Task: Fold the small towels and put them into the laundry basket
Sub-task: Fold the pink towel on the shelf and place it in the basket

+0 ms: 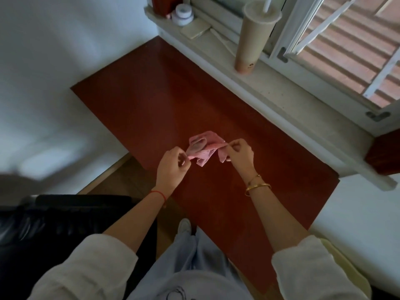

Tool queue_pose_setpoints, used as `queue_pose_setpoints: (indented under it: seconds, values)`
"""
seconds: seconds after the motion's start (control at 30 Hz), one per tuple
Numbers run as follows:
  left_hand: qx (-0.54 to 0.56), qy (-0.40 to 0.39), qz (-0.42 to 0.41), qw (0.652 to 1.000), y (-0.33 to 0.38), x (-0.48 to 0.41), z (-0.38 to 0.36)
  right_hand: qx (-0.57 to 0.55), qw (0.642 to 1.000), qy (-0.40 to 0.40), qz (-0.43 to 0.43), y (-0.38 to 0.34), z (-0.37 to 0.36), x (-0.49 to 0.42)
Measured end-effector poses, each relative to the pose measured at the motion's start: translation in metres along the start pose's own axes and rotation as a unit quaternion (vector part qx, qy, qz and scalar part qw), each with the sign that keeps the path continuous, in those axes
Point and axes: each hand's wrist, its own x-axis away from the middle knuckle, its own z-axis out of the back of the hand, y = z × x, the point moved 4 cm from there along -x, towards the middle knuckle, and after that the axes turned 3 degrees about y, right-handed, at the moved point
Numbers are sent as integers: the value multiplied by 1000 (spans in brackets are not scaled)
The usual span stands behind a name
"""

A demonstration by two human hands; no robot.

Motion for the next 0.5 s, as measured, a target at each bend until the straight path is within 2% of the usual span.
queue_pose_setpoints:
  seconds: [0.17, 0.3, 0.43, 0.5]
  values:
    - [77, 58, -60, 994, 25, -22, 54, 15, 994, 38, 100, -46, 44, 14]
    - [102, 80, -129, 983, 56, -40, 99, 42, 985, 37, 166, -81, 74, 28]
    - [95, 62, -194, 974, 86, -47, 135, 50, 973, 53, 221, -112, 98, 47]
    - [96, 27, -228, 969, 97, -49, 150, 45, 965, 68, 249, -126, 109, 58]
